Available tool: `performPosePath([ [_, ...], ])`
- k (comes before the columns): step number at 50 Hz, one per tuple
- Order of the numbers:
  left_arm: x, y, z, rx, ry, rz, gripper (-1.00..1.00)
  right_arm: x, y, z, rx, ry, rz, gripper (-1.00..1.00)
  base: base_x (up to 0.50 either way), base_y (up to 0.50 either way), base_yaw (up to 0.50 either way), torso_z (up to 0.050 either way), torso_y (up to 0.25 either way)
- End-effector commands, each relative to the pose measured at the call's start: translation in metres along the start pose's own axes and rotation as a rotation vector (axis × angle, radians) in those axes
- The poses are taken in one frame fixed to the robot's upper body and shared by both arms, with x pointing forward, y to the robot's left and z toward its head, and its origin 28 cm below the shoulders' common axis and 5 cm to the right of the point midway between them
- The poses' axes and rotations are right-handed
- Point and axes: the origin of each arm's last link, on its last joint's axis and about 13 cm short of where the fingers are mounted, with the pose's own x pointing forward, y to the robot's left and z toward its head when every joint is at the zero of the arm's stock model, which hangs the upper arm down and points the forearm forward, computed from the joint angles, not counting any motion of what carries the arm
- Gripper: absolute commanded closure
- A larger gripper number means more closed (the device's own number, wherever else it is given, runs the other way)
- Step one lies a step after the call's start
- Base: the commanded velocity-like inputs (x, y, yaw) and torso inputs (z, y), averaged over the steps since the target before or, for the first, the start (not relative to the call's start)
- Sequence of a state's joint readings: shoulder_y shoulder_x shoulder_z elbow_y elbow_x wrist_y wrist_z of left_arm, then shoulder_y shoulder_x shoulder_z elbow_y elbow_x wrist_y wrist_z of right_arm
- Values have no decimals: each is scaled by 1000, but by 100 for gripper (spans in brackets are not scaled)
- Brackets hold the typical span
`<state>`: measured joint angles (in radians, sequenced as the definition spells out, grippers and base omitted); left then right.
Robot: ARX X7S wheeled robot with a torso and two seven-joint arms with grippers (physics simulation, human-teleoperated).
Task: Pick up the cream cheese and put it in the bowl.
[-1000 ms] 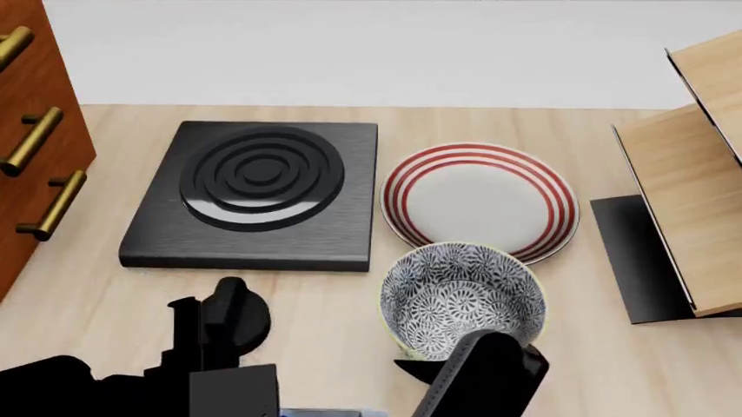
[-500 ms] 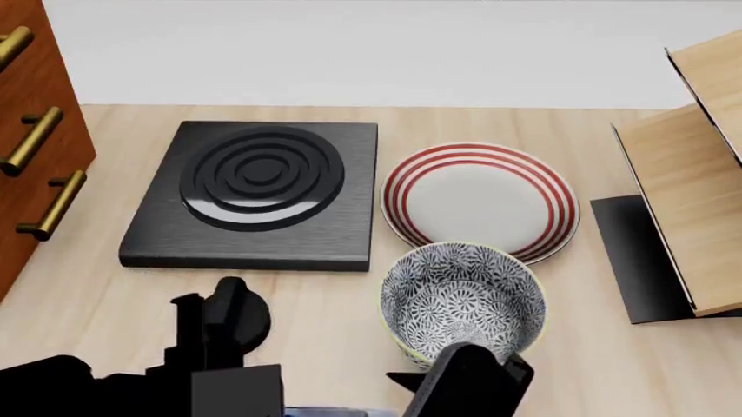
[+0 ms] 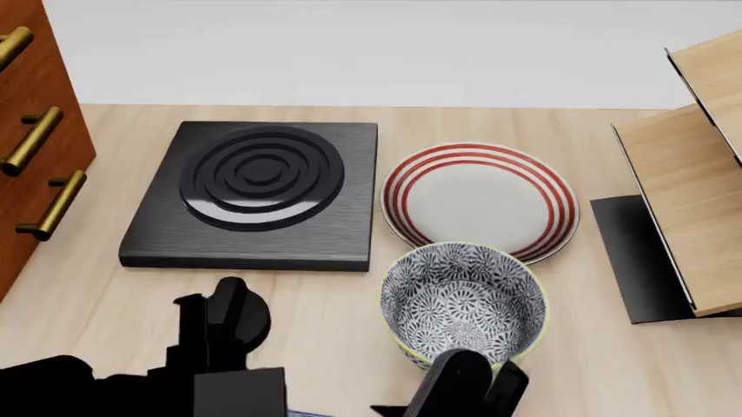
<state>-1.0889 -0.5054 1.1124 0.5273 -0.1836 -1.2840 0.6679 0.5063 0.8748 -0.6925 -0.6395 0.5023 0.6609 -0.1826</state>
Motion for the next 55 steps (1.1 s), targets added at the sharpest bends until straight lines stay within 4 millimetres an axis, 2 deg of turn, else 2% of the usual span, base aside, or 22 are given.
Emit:
performPosePath([
  [1, -4, 7, 5, 10, -12, 49, 100, 2, -3, 1, -37, -7, -15, 100, 0, 0, 0, 0, 0],
  [2, 2, 2, 1, 10, -14, 44, 100, 2, -3, 0, -36, -7, -18, 100, 0, 0, 0, 0, 0],
  [5, 5, 1, -2, 9, -2, 50, 100, 3, -2, -2, -35, -1, -18, 100, 0, 0, 0, 0, 0],
  [9, -5, 8, 4, 5, -9, 45, 100, 2, -2, -2, -35, -4, -18, 100, 0, 0, 0, 0, 0],
  [11, -5, 8, 4, 7, -6, 49, 100, 1, -2, -2, -38, -9, -23, 100, 0, 0, 0, 0, 0],
  [12, 3, 3, 0, 6, -3, 50, 100, 1, -3, -1, -37, -12, -21, 100, 0, 0, 0, 0, 0],
  [16, -3, 9, 4, 7, 2, 52, 100, 0, -4, -1, -33, -26, -27, 100, 0, 0, 0, 0, 0],
  [25, 6, 5, 1, 10, 15, 61, 100, -7, -6, 3, -36, -36, -44, 100, 0, 0, 0, 0, 1],
  [27, -3, 10, 6, 12, 18, 64, 100, -7, -7, 4, -39, -32, -50, 100, 0, 0, 0, 0, 0],
  [31, -3, 11, 7, 7, 23, 71, 100, -9, -8, 5, -29, -28, -58, 100, 0, 0, 0, 0, 0],
  [32, -3, 11, 7, 9, 26, 73, -100, -10, -8, 5, -22, -35, -65, 100, 0, 0, -3, 0, 0],
  [37, -5, 11, 8, 5, 24, 72, -100, -10, -8, 5, -27, -31, -65, 100, 0, 0, 0, 0, 0],
  [39, 7, 5, 1, 16, 48, 86, -100, -11, -8, 5, -24, -32, -59, 100, 0, 0, 0, 0, 0],
  [40, 0, 11, 5, 0, 46, 70, -100, -11, -8, 5, -25, -33, -64, 100, 0, 0, 0, 0, 0],
  [49, -2, 19, 2, -25, 59, 101, -100, -17, -10, 6, -18, -46, -76, 100, 0, 0, 0, 0, 0],
  [55, -7, 24, 2, -95, -33, 182, -100, -17, -9, 5, -27, -43, -69, 100, 0, 0, 0, 0, 2],
])
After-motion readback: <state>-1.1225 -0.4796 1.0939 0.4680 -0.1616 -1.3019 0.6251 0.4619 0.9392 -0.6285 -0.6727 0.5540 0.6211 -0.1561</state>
